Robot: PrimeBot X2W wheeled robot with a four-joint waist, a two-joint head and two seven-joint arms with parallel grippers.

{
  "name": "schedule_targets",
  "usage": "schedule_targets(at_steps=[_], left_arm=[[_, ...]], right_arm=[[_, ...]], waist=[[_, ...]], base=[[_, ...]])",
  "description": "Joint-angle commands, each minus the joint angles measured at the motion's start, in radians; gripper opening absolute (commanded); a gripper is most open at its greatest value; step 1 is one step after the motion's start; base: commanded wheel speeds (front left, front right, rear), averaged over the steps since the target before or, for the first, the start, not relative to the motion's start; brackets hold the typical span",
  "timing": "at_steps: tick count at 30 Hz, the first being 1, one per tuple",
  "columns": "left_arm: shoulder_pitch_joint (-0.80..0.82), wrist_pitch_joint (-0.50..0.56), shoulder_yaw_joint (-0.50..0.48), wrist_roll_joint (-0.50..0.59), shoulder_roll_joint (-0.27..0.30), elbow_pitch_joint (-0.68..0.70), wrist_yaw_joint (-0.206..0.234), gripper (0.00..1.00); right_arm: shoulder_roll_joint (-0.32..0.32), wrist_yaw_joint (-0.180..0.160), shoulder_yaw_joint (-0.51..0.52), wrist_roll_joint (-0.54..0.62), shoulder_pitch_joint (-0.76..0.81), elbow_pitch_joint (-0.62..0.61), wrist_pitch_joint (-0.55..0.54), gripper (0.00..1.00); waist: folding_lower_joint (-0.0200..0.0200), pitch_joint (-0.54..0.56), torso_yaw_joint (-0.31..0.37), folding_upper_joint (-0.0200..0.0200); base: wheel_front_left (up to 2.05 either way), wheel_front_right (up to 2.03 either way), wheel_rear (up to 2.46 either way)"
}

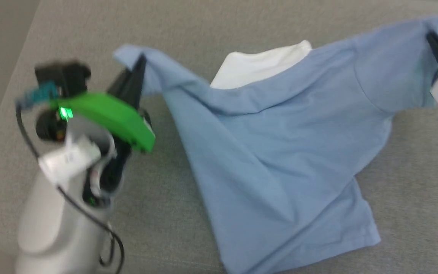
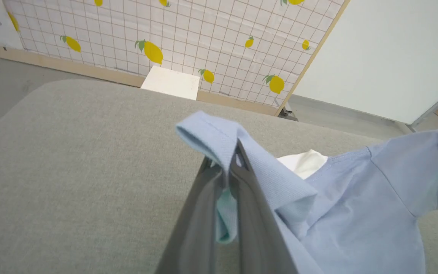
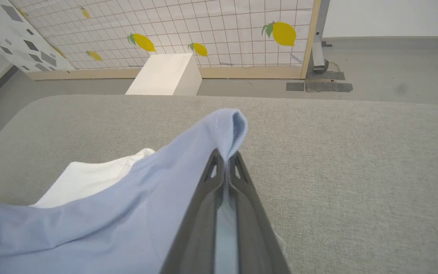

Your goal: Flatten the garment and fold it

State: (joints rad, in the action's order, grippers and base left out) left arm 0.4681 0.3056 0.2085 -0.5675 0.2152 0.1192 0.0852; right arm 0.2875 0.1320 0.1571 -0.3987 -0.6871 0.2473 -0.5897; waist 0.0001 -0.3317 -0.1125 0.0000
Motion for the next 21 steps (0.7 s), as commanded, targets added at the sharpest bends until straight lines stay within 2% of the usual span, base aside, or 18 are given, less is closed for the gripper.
schedule_targets(at_steps=[1, 7, 15, 21], left_arm=[[0.076, 0.029, 0.002, 0.019, 0.018, -0.025, -0.008, 0.00], [0.321, 0.119, -0.002, 0.033, 0.030, -0.171, 0.008, 0.00], [0.575, 0.052, -0.055, 0.066, 0.023, -0.372, 0.059, 0.00], [0.652, 0.038, -0.056, 0.069, 0.034, -0.502, 0.046, 0.00]], right_arm=[[-0.011, -0.001, -0.019, 0.013, -0.049, 0.011, 0.018, 0.00], [-0.029, -0.001, -0.090, 0.063, -0.209, 0.086, 0.067, 0.00], [-0.071, -0.001, -0.124, 0.132, -0.419, 0.238, 0.168, 0.00], [-0.086, -0.001, -0.138, 0.169, -0.499, 0.361, 0.198, 0.00]], waist=[[-0.0001, 0.111, 0.067, 0.0000], [-0.0001, 0.183, 0.109, 0.0000], [-0.0001, 0.257, 0.160, 0.0000], [-0.0001, 0.310, 0.185, 0.0000]], base=[[0.00, 0.00, 0.00], [0.00, 0.00, 0.00], [0.00, 0.00, 0.00], [0.00, 0.00, 0.00]])
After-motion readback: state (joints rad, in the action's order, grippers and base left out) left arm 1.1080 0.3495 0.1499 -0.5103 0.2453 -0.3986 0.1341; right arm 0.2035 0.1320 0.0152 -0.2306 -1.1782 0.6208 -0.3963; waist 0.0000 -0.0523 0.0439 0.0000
